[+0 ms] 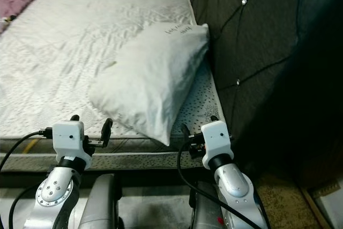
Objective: Clean up the room
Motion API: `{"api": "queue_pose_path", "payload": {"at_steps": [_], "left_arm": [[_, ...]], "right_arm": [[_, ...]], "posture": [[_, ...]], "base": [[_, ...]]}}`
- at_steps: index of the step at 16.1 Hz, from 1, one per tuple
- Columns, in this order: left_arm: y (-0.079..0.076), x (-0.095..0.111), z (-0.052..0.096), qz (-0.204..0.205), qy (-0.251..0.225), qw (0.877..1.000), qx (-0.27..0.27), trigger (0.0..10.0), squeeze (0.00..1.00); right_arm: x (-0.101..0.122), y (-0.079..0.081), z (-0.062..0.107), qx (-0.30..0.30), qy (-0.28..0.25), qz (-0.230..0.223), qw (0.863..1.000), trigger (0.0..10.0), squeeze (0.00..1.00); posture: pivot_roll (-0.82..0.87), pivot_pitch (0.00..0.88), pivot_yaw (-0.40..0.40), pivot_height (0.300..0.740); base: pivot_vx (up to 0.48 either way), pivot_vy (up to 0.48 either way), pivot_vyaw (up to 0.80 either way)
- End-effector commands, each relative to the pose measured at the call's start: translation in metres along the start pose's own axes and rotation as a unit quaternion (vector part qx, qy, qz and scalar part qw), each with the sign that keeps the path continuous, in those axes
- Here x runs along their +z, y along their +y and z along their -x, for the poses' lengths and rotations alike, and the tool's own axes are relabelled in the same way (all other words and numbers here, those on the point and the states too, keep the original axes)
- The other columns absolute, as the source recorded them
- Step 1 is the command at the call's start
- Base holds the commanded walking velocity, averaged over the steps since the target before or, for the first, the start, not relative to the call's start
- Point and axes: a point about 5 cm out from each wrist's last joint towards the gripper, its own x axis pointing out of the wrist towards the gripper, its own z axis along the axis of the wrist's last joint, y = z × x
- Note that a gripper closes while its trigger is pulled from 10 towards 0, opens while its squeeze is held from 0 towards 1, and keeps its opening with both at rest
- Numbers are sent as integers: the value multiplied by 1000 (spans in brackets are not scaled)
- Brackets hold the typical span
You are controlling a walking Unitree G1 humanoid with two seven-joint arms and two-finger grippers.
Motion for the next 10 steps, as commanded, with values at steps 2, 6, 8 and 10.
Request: {"api": "queue_pose_path", "payload": {"at_steps": [2, 6, 8, 10], "left_arm": [[0, 2, 1, -1, -5, 1000, -3, 10000, 0], [-1, 2, 1, 0, -7, 1000, -4, 10000, 0], [-1, 2, 1, 0, -6, 1000, -5, 10000, 0], [-2, 2, 1, 0, -7, 1000, -5, 10000, 0]], "right_arm": [[-4, 1, 0, 5, 10, -6, 1000, 10000, 0], [-4, 2, 1, 16, 5, -6, 1000, 10000, 0], [-4, 2, 0, 17, 5, -5, 1000, 10000, 0], [-5, 2, 0, 17, 10, -4, 1000, 10000, 0]], "posture": [[1, 101, 1, 527], [1, 97, -1, 507], [0, 93, -2, 477], [0, 91, -2, 467]], "base": [[0, 0, 0], [0, 0, 0], [0, 0, 0], [0, 0, 0]]}}
